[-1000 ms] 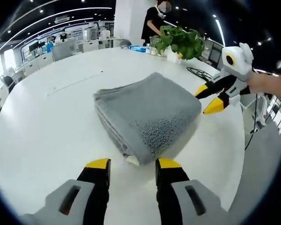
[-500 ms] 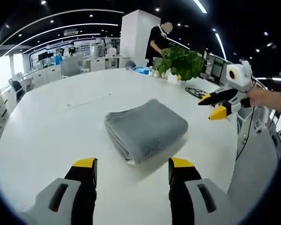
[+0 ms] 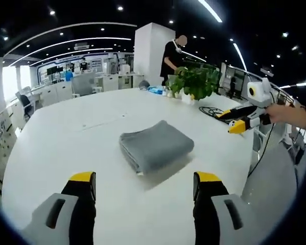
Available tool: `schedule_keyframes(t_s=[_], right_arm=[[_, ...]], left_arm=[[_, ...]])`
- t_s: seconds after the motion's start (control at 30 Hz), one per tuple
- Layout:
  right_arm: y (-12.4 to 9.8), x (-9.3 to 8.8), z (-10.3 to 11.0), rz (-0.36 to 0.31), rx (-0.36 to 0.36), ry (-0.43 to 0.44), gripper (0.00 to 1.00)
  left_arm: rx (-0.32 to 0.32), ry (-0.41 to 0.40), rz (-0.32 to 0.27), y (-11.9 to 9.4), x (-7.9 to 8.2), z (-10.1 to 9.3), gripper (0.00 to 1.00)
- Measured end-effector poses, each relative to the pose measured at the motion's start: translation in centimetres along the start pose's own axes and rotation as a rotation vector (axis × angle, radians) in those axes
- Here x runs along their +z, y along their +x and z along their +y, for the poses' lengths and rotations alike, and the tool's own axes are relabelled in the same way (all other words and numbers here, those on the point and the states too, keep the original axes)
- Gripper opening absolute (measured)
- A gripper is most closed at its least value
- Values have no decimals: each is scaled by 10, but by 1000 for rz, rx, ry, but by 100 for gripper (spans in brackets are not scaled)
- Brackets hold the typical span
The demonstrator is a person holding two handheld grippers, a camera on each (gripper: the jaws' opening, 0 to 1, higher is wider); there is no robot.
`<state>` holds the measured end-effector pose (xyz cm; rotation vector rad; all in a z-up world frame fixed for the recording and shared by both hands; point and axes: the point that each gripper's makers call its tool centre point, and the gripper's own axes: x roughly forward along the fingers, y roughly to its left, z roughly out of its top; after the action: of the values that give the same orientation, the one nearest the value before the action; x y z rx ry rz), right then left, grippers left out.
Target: Fold the towel on the table until its edges align and the towel forms a compact rectangular stack.
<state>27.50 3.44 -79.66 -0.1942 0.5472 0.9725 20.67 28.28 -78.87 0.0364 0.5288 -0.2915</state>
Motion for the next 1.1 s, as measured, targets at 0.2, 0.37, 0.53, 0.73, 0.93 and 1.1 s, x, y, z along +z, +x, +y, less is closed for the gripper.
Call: schedule_keyframes(t_s=[0.2,0.37,0.53,0.73,0.93,1.1], right_arm=[[-19,-15,4,-3,-45,5,58],[-34,-14,14,-35,-55,10,63],[-41,-18,25,-47,-52,22,64],[-47,-21,35,-49,-49,35,64],[-53,-22,38,-57,-51,39,65],[-56,-23,39,-59,-51,45,64]], left_arm=[[9,-1,-59,-20,-2,-5,86],[20,-26,-101,-34,-3,-5,88],[23,-39,-106,-41,-9,-7,89],[29,-59,-116,-49,-12,-9,90],[39,-73,-118,-55,-17,-10,91],[48,-84,-120,-59,-19,-9,91]])
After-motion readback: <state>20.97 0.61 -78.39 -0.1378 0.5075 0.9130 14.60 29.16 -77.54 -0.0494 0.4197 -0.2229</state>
